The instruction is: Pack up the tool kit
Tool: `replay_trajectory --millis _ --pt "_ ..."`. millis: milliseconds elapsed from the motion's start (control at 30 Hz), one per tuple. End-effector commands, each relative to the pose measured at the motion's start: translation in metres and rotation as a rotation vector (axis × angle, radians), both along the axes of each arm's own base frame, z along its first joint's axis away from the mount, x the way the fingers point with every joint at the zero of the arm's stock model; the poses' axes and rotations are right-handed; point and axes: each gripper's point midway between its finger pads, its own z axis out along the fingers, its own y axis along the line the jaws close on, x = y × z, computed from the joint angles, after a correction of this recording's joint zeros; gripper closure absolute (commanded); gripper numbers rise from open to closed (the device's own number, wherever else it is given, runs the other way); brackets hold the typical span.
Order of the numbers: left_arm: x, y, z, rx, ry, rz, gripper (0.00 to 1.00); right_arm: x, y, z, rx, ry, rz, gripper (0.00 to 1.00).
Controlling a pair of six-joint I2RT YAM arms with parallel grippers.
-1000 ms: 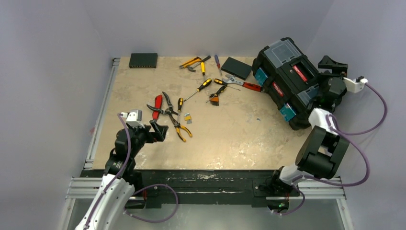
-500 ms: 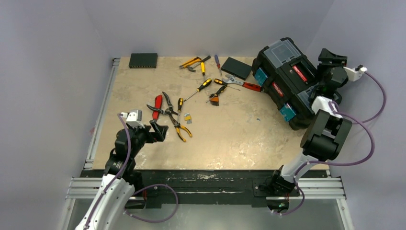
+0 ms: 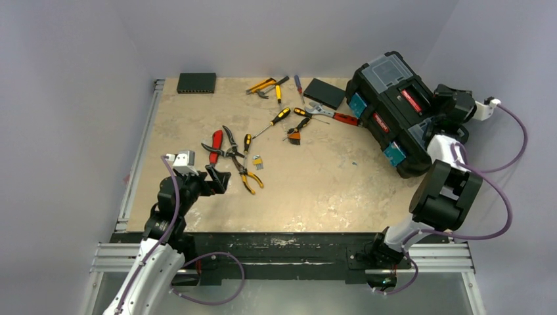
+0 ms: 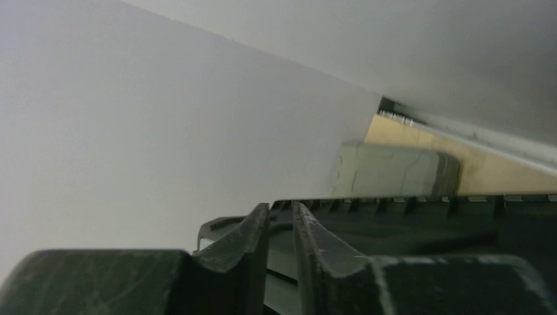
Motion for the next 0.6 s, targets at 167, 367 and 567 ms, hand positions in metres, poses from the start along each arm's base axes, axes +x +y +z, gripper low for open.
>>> replay_trajectory --millis 167,367,567 --pt "0.004 0.000 0.008 0.006 -0.046 0.000 0.03 -0.037 0.044 -0.106 0.087 0.392 0.097 0.84" --pt "0.004 0.001 0.008 0.007 -0.047 0.004 0.03 -0.064 0.079 -0.128 0.100 0.489 0.171 0.88" --pt "0.003 0.001 0.007 0.006 -0.045 0.002 0.03 -0.074 0.067 -0.095 -0.053 0.483 0.128 0.85"
